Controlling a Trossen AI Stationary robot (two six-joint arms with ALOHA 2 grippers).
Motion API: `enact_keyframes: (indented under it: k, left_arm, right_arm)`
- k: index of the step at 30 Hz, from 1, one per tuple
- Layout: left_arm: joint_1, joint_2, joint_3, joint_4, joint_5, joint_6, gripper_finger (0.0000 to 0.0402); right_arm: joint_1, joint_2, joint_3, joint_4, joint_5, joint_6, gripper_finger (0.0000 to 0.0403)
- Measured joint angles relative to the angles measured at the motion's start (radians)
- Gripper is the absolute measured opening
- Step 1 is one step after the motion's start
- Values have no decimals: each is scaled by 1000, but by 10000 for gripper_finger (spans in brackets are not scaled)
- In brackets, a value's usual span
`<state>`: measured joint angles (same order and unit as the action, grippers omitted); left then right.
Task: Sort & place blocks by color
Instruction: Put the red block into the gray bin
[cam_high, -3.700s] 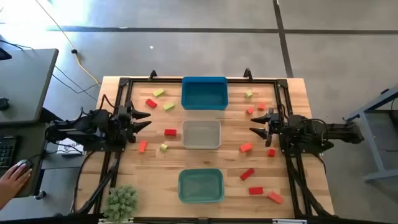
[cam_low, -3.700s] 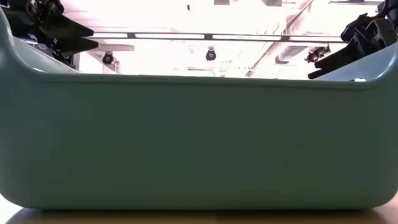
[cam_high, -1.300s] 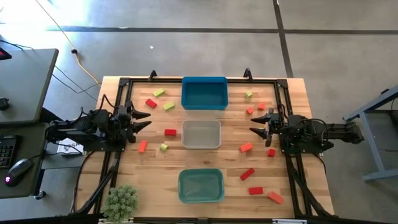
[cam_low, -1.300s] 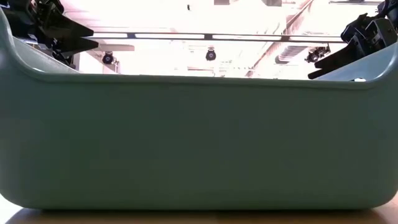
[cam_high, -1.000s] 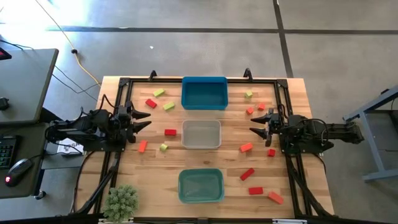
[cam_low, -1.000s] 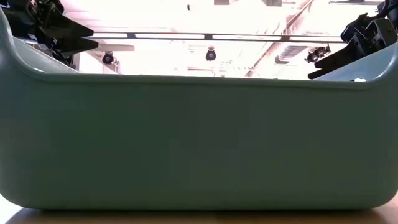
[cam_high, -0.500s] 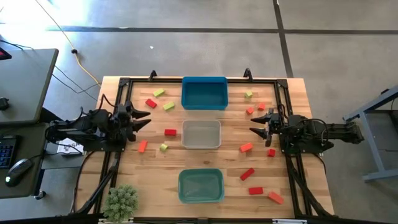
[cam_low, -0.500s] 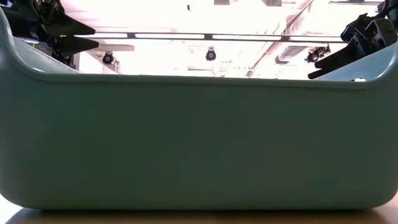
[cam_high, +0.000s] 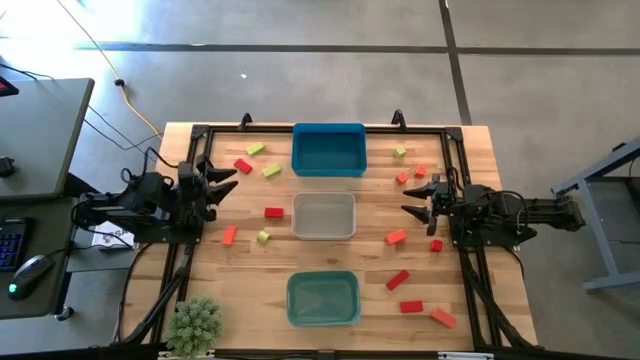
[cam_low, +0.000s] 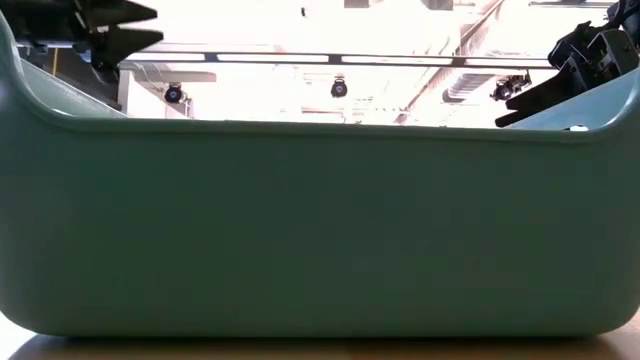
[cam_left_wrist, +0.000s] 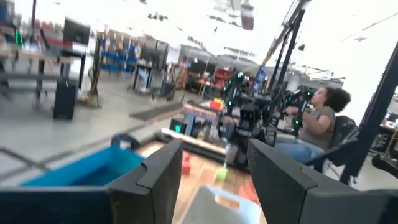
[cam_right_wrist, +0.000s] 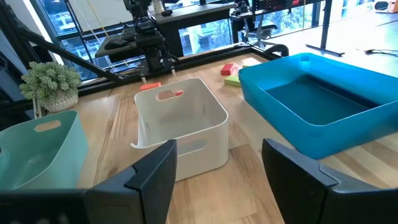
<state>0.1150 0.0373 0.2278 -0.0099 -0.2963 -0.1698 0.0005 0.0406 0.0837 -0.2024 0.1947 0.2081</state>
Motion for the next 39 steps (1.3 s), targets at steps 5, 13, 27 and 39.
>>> enact_keyframes:
  k: [5, 13, 27, 39]
  left_arm:
    - [0, 63, 82, 15, 0, 124, 172]
    - [0, 261, 281, -39, -41, 308, 182]
    - [66, 663, 576, -530, 1, 276, 204]
    - [88, 947, 578, -639, 186, 276, 203]
  right_arm:
    - [0, 0, 0, 0, 0, 0, 224]
    - [0, 0, 0, 0, 0, 0, 224]
    - [0, -1, 0, 0, 0, 0, 224]
    - [0, -1, 0, 0, 0, 0, 224]
